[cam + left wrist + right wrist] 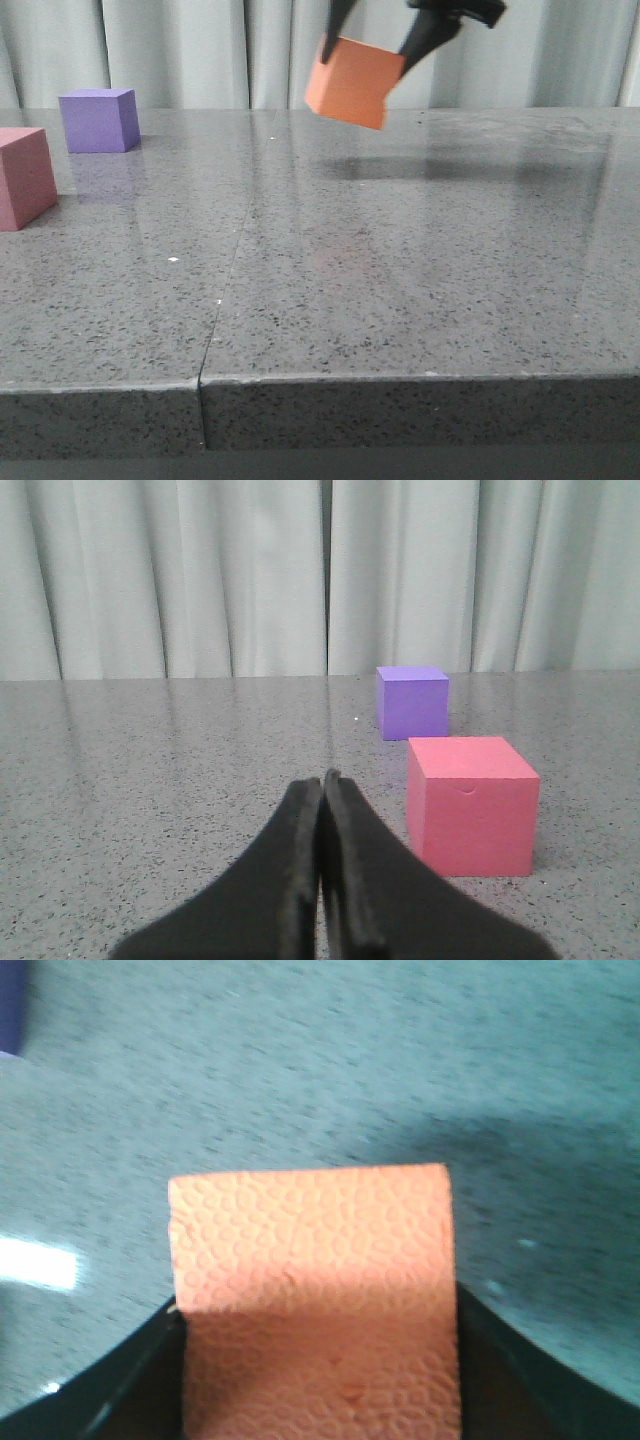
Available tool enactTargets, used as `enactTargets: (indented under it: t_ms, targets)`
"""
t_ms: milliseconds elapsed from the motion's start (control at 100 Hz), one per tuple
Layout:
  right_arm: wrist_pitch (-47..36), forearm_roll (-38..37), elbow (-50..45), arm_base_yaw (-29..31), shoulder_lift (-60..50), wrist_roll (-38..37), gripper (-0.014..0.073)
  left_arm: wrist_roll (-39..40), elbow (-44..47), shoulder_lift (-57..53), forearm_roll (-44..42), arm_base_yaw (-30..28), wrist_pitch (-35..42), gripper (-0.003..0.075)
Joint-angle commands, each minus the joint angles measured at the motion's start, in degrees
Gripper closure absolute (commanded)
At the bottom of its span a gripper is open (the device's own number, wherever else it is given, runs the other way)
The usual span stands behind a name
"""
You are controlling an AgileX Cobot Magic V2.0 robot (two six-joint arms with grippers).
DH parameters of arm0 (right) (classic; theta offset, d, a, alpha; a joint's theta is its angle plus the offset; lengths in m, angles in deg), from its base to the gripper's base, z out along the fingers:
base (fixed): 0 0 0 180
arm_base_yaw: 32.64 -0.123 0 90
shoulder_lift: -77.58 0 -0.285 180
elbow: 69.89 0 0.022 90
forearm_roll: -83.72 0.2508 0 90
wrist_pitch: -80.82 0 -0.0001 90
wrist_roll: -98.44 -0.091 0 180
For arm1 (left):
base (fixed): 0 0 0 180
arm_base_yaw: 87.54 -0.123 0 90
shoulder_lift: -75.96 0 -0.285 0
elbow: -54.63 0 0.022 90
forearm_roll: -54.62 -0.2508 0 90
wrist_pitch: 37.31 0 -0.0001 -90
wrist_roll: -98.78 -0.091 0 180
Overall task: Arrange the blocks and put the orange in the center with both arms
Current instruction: 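Lift the orange cube with the right gripper and carry it toward the table center, then set the orange cube down at center, open and raise the right gripper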
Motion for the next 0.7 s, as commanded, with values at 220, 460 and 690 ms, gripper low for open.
enactTargets:
  t_ms: [220,460,690]
  targets:
    - [-5.4,0.8,1.9,-1.7,1.6,-3.0,0.0273,0.0,2.3,-1.5,0.4,0.0,4.7,0.0741]
    - [-4.9,0.8,1.9,-1.7,3.7,-3.0,0.0264,0.0,2.3,-1.5,0.4,0.0,4.7,0.0741]
    - [-4.9,0.9,1.9,-1.7,3.7,-3.0,-0.0001,0.0,2.3,-1.5,0.4,0.0,4.7,0.0741]
